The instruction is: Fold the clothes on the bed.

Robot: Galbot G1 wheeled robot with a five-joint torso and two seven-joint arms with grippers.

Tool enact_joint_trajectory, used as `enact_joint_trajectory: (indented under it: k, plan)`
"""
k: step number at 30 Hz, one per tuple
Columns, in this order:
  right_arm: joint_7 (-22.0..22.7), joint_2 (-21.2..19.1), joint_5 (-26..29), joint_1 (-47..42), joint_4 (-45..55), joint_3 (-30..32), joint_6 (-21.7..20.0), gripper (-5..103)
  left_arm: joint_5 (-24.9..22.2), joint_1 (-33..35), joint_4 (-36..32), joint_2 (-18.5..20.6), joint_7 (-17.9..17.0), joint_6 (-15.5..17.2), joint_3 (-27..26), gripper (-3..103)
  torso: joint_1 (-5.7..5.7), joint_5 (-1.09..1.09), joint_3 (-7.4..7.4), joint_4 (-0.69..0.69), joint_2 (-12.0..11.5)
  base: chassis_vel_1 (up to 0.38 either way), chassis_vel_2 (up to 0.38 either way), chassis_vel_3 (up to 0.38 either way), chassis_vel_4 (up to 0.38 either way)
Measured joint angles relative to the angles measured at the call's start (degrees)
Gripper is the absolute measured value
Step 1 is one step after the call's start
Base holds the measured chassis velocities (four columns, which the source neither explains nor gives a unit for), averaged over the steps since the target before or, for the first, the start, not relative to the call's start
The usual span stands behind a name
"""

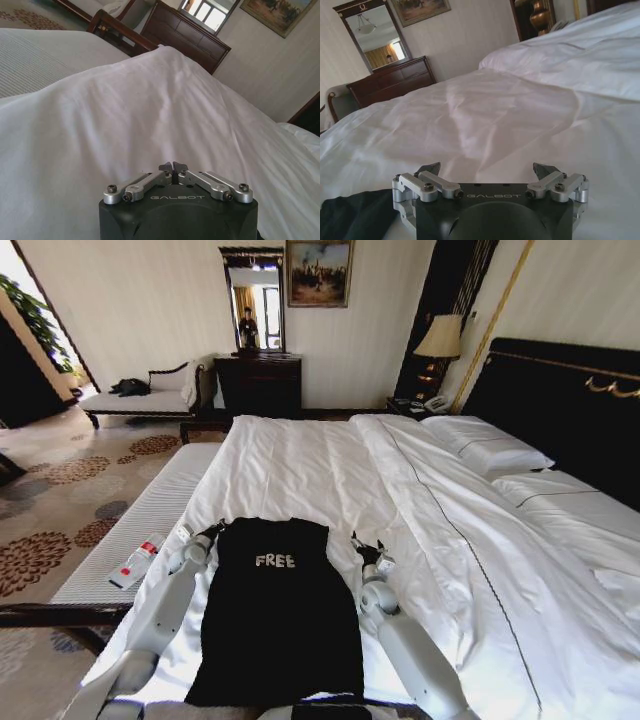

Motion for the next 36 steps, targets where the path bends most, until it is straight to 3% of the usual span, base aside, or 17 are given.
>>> enact_joint_trajectory:
  k: [12,16,20,33,36]
  plan:
    - [-4.6,-0.8,8.5,5.8,-5.4,-2.4,-0.6,100,-0.1,-1.2,0.7,0.9,0.5,-0.1,0.2,1,0.00,0.00,0.00,0.00,0.0,0.000,0.000,0.000,0.000]
    - [-11.4,-0.6,15.1,8.6,-8.4,-3.5,0.4,100,0.0,-1.4,1.0,1.0,0.5,-0.2,-0.1,1,0.00,-0.01,0.00,-0.01,0.0,0.000,0.000,0.000,0.000]
    - [-15.3,0.3,17.6,11.5,-12.9,-4.9,1.0,100,0.0,-1.6,1.2,1.3,0.6,-0.2,-0.1,1,0.00,0.00,0.00,0.00,0.0,0.000,0.000,0.000,0.000]
    - [-22.8,2.0,19.5,13.7,-18.6,-8.6,1.7,103,0.0,-1.3,1.3,1.9,1.2,-0.4,-0.7,1,0.00,-0.01,0.00,0.00,0.0,0.000,0.000,0.000,0.000]
    - [-23.5,2.3,19.4,14.0,-19.6,-8.8,2.0,95,0.0,-1.3,1.3,1.9,1.3,-0.4,-0.8,1,0.00,0.00,0.00,0.00,0.0,0.000,0.000,0.000,0.000]
